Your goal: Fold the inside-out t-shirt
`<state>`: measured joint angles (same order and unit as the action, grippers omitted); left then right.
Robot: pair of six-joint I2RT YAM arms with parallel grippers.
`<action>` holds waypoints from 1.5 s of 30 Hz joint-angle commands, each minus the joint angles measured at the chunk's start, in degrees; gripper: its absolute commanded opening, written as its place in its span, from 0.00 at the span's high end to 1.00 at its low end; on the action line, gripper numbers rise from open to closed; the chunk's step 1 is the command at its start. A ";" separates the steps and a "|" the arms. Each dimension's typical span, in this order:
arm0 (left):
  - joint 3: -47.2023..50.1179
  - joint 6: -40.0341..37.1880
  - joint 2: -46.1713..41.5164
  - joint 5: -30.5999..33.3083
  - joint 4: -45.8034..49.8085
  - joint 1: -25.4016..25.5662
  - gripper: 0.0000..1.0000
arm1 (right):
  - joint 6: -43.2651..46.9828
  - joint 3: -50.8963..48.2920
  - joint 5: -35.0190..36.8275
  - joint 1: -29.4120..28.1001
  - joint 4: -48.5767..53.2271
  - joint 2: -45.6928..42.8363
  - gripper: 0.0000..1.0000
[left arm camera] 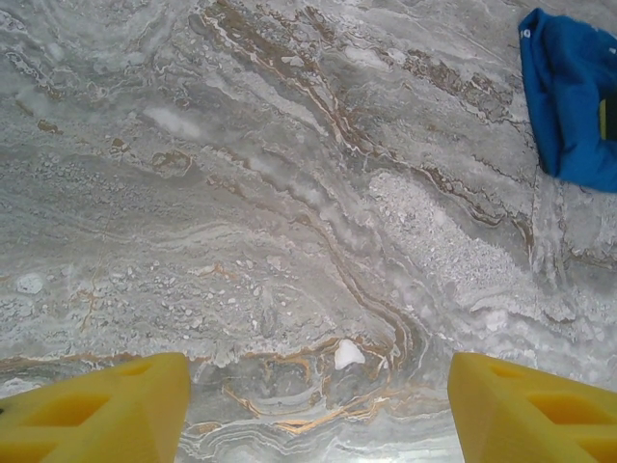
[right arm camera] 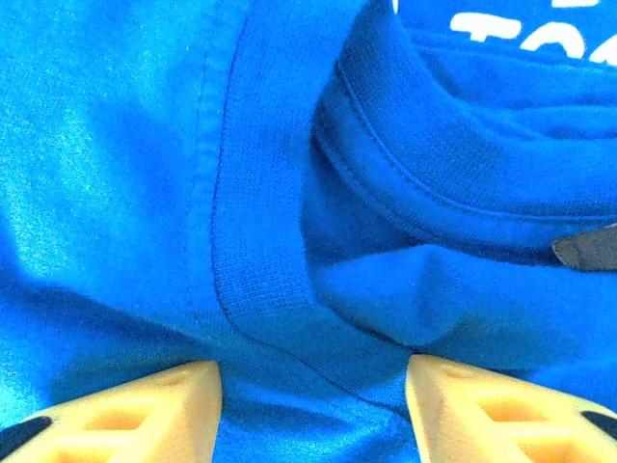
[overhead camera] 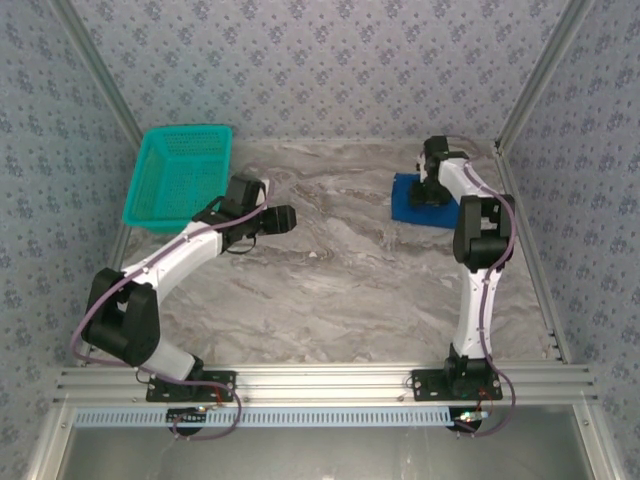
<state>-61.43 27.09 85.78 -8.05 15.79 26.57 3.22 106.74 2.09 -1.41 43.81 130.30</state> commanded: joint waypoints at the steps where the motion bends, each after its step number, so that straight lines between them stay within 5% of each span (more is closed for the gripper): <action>1: 0.88 -0.50 -1.91 0.78 0.87 -0.34 0.29 | 9.54 5.43 -1.71 0.54 3.15 4.63 0.44; 10: 0.93 -0.65 -2.32 1.19 2.08 -0.34 0.29 | 14.32 20.63 -1.58 2.70 8.49 12.83 0.43; 15: -1.01 -3.23 -3.53 3.59 3.90 -0.65 0.26 | 7.61 19.61 -6.05 1.66 6.22 5.04 0.39; 18: -0.04 -4.62 -6.17 5.77 2.94 -1.20 0.19 | 4.18 11.74 -6.00 -0.69 0.95 -5.57 0.28; 23: 7.00 -6.08 -13.79 11.08 -1.05 -2.93 0.11 | -2.13 -8.76 4.14 -6.27 -7.19 -25.39 0.21; 32: 24.77 -13.27 -30.73 31.00 -11.13 -8.00 0.02 | -10.48 -50.25 18.15 -9.74 -23.83 -56.60 0.00; 37: 36.44 -18.90 -32.21 34.84 -30.39 -14.04 0.02 | -9.16 -67.36 25.10 -7.14 -40.85 -60.79 0.00; 41: 38.62 -21.17 -23.83 27.68 -40.36 -20.52 0.02 | -8.47 -81.77 19.65 -2.21 -69.28 -59.51 0.00; 45: 40.13 -22.70 -14.59 21.78 -50.83 -23.32 0.02 | -6.72 -83.24 17.00 -1.73 -76.65 -53.63 0.00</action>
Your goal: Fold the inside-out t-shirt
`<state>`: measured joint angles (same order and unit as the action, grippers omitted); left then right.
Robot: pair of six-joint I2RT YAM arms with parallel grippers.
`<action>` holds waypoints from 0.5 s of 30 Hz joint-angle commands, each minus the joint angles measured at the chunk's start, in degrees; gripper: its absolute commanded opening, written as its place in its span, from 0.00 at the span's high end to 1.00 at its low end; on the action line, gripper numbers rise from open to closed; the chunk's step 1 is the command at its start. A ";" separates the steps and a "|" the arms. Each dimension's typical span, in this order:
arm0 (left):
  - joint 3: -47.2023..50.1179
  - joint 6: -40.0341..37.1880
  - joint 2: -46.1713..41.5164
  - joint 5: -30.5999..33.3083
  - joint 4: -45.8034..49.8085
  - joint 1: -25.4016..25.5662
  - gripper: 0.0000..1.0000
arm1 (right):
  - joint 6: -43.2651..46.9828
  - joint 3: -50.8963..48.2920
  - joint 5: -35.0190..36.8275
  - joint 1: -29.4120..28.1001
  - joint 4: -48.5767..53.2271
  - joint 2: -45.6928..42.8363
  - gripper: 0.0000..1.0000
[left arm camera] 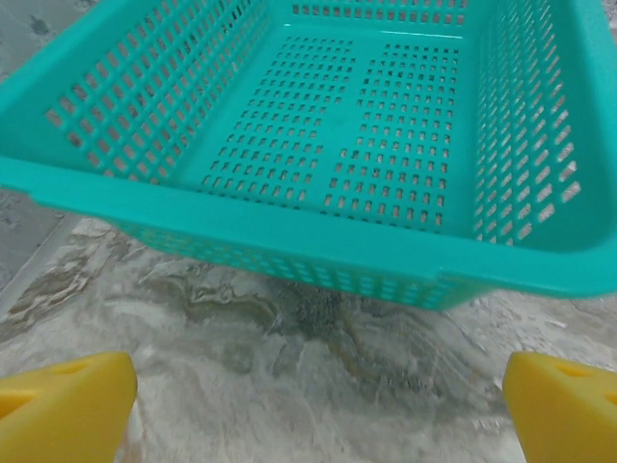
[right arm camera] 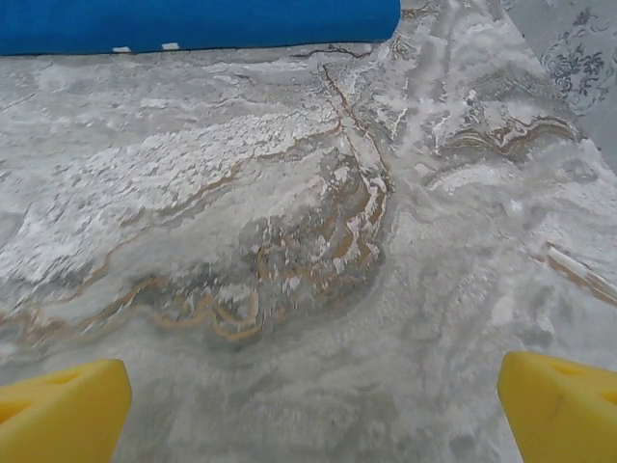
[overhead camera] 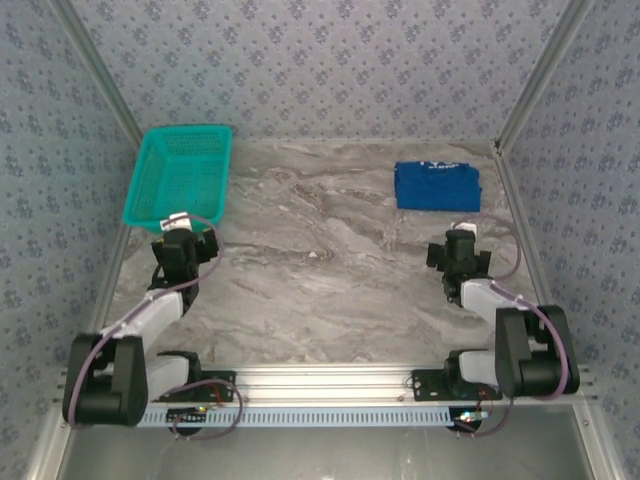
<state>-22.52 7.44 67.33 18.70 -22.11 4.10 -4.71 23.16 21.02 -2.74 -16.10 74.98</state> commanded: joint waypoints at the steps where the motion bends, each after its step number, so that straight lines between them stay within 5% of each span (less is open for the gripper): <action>1: 1.20 -3.40 5.68 -5.83 -14.03 -1.22 0.02 | 2.66 -0.27 -2.56 -0.77 -19.61 1.97 0.00; 8: 1.81 -5.76 10.60 -8.35 -20.55 -2.26 0.02 | 5.45 -6.09 -8.85 1.73 -34.17 5.29 0.00; 12: 3.26 -5.97 20.84 -10.99 -33.65 -3.64 0.02 | 5.26 -3.64 -10.03 2.35 -35.84 11.98 0.00; 15: -0.63 -5.51 20.52 -10.22 -25.46 -3.71 0.02 | 4.89 -1.60 -11.62 3.03 -31.95 12.11 0.00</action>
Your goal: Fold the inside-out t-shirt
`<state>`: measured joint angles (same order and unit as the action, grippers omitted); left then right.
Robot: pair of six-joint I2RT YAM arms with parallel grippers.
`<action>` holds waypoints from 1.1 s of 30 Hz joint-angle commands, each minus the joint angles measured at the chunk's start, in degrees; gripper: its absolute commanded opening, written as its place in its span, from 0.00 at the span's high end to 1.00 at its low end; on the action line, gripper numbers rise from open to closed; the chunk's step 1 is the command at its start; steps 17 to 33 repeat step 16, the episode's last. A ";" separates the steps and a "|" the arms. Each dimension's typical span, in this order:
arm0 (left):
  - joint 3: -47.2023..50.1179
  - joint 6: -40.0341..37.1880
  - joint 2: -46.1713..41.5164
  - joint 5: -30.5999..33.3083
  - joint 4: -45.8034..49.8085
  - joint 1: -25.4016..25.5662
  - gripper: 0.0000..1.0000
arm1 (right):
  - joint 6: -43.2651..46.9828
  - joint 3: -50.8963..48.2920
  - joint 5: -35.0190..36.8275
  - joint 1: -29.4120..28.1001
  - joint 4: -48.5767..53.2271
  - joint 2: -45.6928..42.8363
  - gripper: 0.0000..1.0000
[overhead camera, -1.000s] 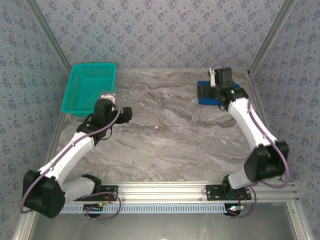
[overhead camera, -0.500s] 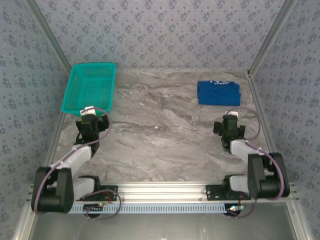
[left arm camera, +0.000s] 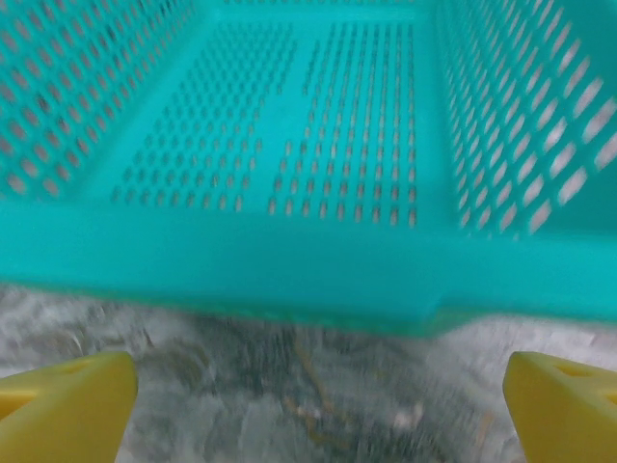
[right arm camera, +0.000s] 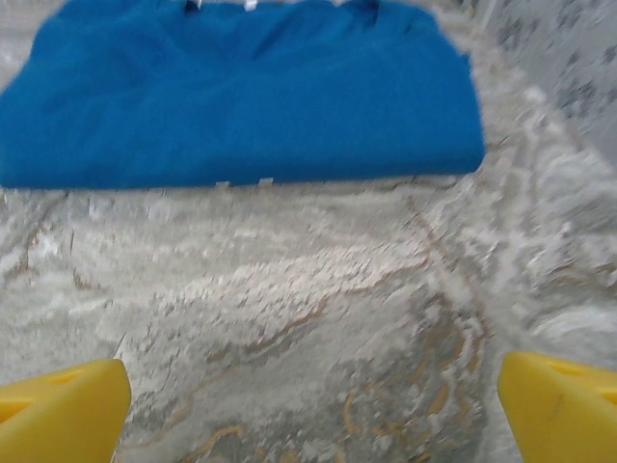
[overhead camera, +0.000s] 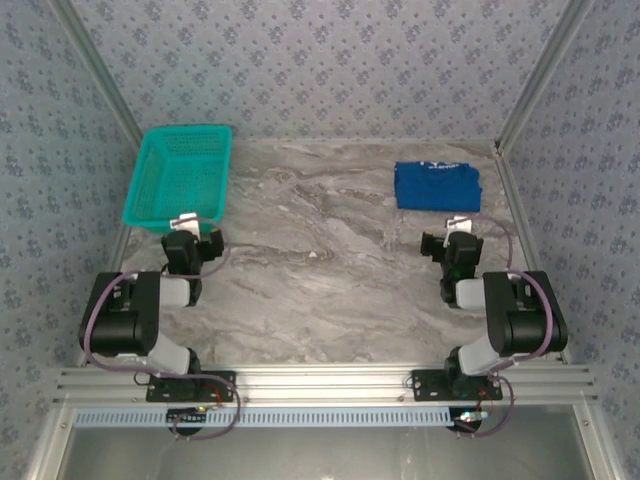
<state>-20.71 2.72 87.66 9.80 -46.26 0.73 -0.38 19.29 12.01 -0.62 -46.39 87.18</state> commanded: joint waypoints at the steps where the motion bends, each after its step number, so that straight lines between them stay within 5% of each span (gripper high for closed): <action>1: -2.16 -0.66 0.39 -1.37 -2.31 -0.37 0.02 | 0.47 2.14 -2.89 1.15 -2.10 0.12 0.00; 33: -2.23 -0.44 0.17 -0.97 -1.64 -0.43 0.02 | 0.91 2.90 -4.80 1.40 -0.02 -0.16 0.00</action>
